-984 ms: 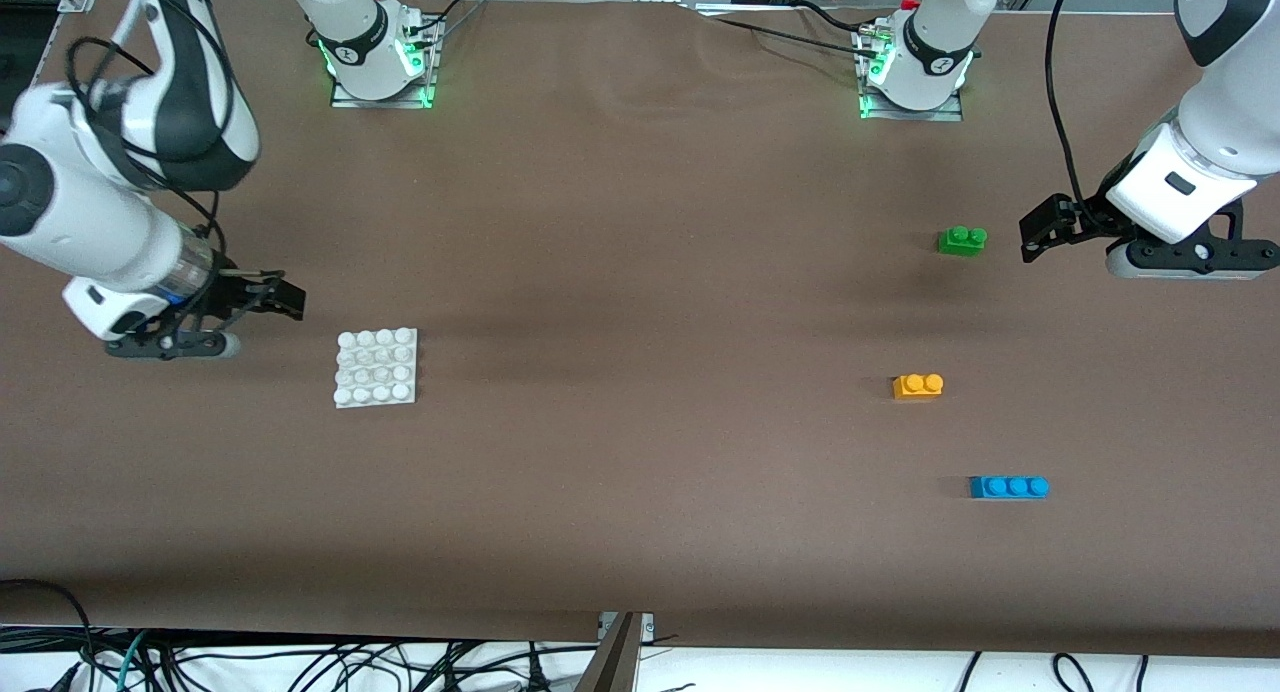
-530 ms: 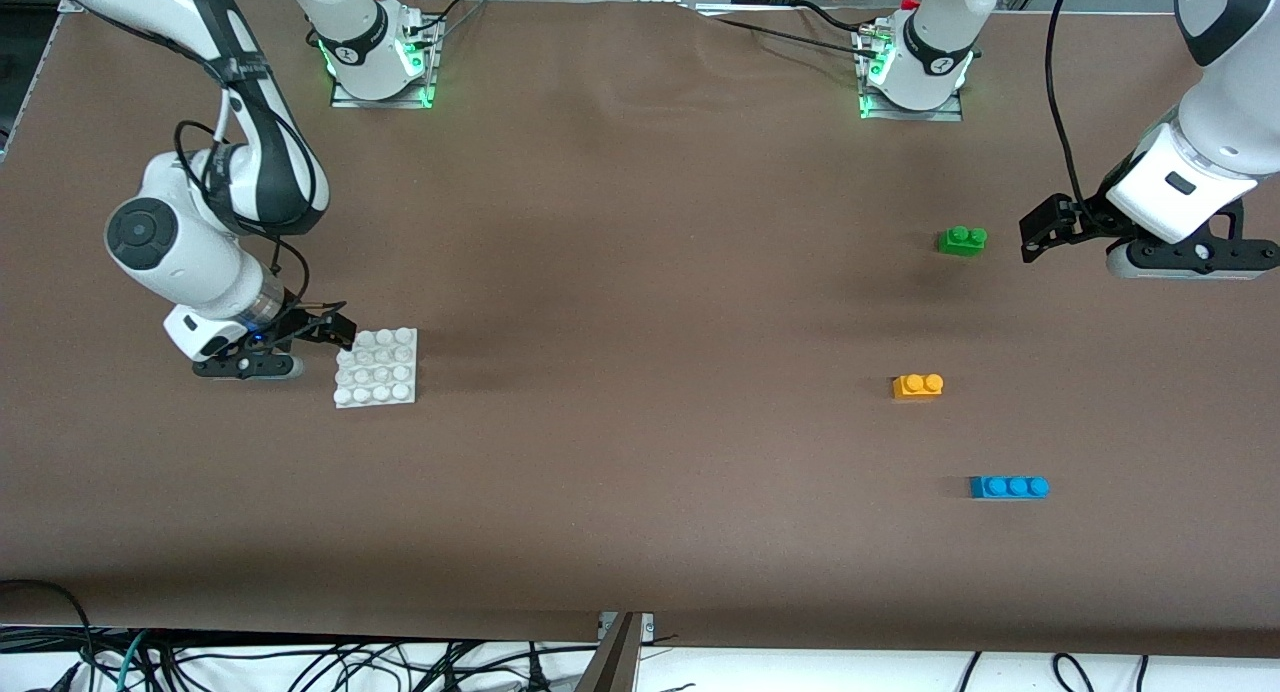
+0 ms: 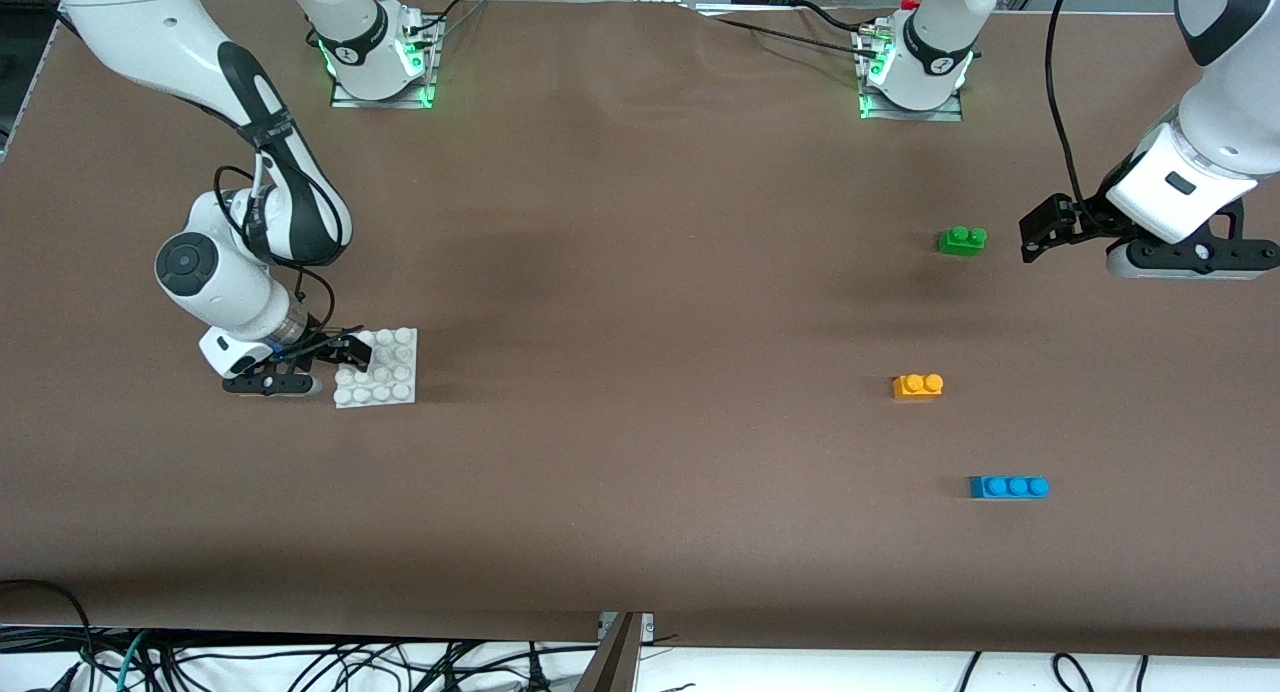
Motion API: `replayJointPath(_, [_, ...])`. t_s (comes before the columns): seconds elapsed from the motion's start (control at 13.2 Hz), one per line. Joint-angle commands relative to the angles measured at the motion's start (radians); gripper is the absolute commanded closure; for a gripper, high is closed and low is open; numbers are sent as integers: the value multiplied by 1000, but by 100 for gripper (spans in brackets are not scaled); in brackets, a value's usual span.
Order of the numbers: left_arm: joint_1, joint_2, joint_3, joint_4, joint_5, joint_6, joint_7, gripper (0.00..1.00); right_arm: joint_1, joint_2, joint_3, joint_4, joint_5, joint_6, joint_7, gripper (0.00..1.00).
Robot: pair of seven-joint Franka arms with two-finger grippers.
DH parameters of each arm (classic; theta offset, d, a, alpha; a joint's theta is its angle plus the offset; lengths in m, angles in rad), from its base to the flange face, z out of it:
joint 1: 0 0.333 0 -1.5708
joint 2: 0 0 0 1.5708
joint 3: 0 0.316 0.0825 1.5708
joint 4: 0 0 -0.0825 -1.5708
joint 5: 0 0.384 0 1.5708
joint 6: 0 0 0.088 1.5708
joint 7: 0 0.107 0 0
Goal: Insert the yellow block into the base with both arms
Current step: 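Move the right gripper down over the white base plate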
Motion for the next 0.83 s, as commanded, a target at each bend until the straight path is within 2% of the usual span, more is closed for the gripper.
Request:
replayJointPath(0.0, [-3,11,5,28,-29,-23,19,0,-19,1,8,1,25,8,0,0])
replayJointPath(0.76, [-3,11,5,28,-29,-23,19,0,-7,67,11,20,80,79,1,0])
